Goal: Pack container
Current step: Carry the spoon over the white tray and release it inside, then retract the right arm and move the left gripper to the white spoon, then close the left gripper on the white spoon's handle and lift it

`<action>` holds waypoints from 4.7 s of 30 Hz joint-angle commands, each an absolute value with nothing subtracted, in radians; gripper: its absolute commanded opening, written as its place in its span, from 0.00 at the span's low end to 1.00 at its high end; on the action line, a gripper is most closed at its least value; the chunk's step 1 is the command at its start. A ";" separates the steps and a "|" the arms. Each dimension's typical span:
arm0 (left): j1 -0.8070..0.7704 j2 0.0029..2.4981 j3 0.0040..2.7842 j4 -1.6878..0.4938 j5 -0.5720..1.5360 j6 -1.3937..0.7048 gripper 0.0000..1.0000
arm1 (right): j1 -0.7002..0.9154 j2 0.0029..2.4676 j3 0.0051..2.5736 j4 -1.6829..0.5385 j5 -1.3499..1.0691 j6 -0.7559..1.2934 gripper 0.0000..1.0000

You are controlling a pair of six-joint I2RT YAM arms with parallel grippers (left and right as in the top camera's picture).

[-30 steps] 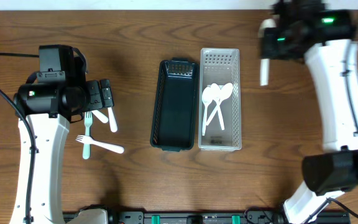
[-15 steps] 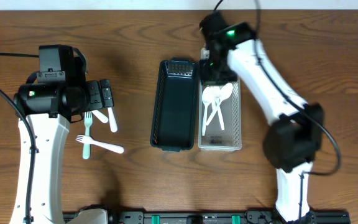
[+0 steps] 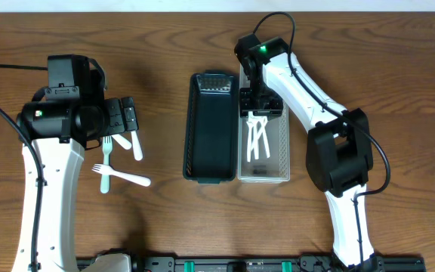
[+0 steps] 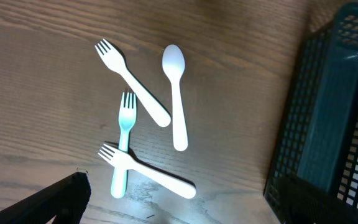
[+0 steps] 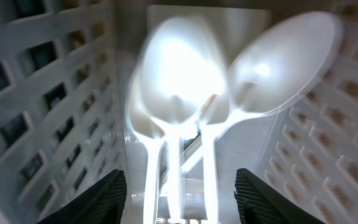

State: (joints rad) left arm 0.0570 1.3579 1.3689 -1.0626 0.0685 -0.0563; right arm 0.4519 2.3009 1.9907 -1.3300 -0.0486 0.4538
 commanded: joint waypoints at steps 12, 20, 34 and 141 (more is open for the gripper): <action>0.060 1.358 1.382 -1.067 0.067 -0.043 0.98 | 0.191 2.035 2.231 -1.358 -0.026 0.326 0.70; 0.056 1.340 1.390 -1.162 0.067 -0.039 0.98 | -0.149 1.890 2.259 -1.461 0.004 0.269 0.91; 0.057 1.627 1.436 -1.005 0.067 -0.060 0.98 | -0.435 1.915 2.110 -1.556 -0.008 0.173 0.99; 0.073 2.147 1.474 -0.886 0.120 -0.046 0.06 | -0.432 1.915 2.075 -1.567 -0.008 0.151 0.99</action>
